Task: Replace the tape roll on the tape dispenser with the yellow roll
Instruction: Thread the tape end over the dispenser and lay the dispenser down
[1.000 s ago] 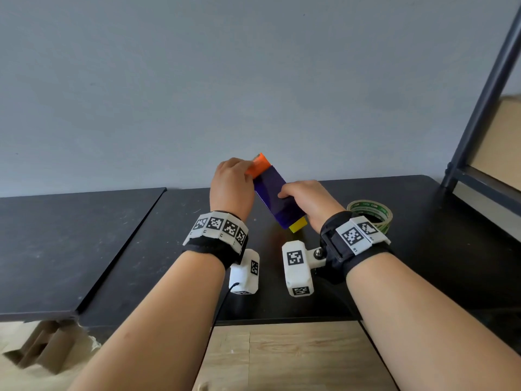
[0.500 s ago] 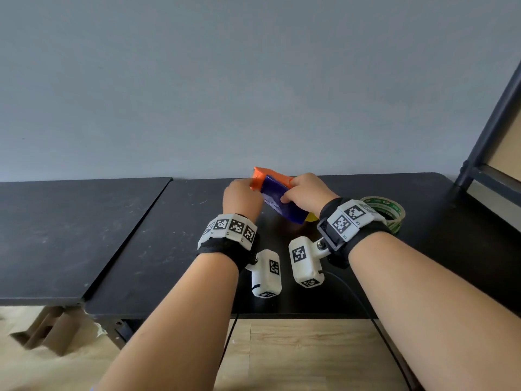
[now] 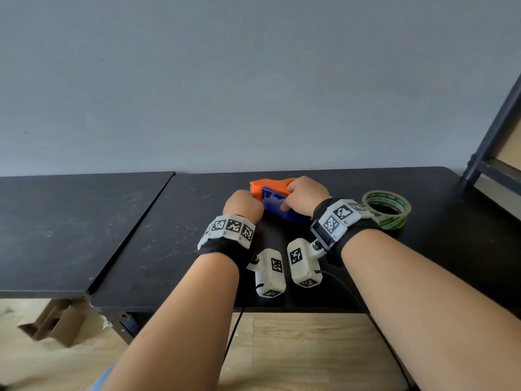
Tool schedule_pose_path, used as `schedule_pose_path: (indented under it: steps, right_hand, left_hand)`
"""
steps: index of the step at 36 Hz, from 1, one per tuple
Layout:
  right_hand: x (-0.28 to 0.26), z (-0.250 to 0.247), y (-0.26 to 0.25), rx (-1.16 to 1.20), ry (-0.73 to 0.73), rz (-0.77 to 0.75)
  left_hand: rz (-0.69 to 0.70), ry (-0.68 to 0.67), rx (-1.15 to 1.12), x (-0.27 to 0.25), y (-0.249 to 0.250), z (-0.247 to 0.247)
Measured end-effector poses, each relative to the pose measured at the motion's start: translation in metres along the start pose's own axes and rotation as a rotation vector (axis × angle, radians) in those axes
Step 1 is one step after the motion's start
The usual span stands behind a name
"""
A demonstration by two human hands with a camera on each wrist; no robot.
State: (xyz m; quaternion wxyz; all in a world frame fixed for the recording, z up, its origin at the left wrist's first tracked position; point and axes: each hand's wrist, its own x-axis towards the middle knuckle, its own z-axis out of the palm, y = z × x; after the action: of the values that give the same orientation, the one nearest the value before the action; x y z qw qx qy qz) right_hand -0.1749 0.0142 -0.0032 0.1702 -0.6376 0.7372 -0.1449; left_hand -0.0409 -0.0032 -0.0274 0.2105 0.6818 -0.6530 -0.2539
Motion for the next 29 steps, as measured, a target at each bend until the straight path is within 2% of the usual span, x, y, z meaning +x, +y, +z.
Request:
schedule_pose_path:
  steps: [4,12,21,29]
  right_hand:
    - [-0.003,0.001,-0.002,-0.026,0.027,0.002]
    - [-0.012,0.0,-0.001,-0.039,0.06,-0.057]
    - [-0.026,-0.02,0.022,0.218,0.203,-0.04]
    - [-0.037,-0.033,0.064,0.134,0.293,0.107]
  left_hand:
    - [0.04,-0.071,0.088,-0.006,0.008,0.001]
    - [0.041,-0.107,0.176,-0.019,0.011,-0.004]
    - [0.086,-0.001,0.064,-0.033,0.011,-0.006]
    - [0.134,0.102,-0.077,-0.044,0.031,0.002]
